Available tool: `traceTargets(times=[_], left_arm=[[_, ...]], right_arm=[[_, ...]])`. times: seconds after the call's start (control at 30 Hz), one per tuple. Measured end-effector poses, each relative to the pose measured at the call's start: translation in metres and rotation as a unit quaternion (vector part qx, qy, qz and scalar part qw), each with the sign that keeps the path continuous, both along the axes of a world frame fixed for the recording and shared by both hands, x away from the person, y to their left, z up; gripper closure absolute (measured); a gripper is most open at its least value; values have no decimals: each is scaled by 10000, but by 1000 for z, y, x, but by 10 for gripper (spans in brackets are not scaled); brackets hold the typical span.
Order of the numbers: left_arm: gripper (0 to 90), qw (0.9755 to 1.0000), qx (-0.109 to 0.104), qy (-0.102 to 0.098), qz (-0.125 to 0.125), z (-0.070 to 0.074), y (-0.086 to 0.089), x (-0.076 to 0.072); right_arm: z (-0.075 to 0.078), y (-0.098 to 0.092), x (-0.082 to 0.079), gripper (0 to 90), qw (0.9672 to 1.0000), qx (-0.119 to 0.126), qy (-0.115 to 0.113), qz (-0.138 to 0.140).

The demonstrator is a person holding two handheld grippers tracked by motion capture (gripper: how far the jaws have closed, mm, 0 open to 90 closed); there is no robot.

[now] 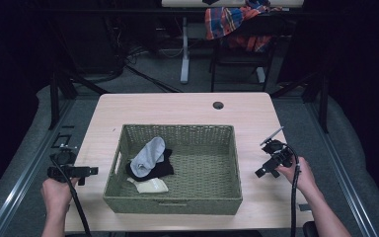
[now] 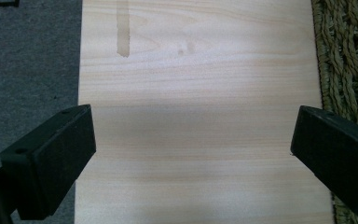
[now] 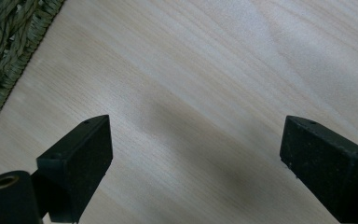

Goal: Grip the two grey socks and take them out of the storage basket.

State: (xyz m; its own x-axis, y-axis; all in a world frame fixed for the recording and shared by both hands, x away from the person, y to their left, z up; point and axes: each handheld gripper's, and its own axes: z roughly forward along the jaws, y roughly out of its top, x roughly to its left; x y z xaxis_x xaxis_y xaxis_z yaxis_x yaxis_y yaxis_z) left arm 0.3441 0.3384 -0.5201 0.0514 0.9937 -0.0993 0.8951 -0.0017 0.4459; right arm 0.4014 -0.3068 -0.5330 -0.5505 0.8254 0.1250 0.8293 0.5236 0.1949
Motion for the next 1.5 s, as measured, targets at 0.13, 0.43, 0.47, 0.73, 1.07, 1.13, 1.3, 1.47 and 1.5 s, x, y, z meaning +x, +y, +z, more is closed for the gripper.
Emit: traceTargets(times=[0.13,0.43,0.47,0.73,1.07,1.13,1.3,1.47,1.5], left_arm=[[1,10000,-5,-1,9,1,1,-1],[1,10000,40,-21,-16,3,0,-2],[1,10000,52,-14,-40,4,0,-3],[1,9998,201,-39,-40,11,-2,-5],[1,9990,366,-246,-100,35,-8,-11],[1,9984,439,-330,-127,41,-12,-11],[1,9981,423,-390,-221,54,-19,-10],[1,9974,437,-425,-375,65,-28,-9],[1,9974,437,-425,-375,65,-28,-9]], right_arm=[[1,1,0,90,10000,5,-23,12],[1,2,1,90,10000,18,-52,-14],[1,4,1,90,9999,-12,-116,17],[3,7,5,90,9999,8,-122,70],[5,10,6,88,9997,-95,-136,205],[5,11,5,88,9998,-20,-171,128],[4,12,4,89,9995,66,-295,37],[1,10,3,89,9993,114,-341,-58],[1,10,3,89,9993,114,-341,-58]])
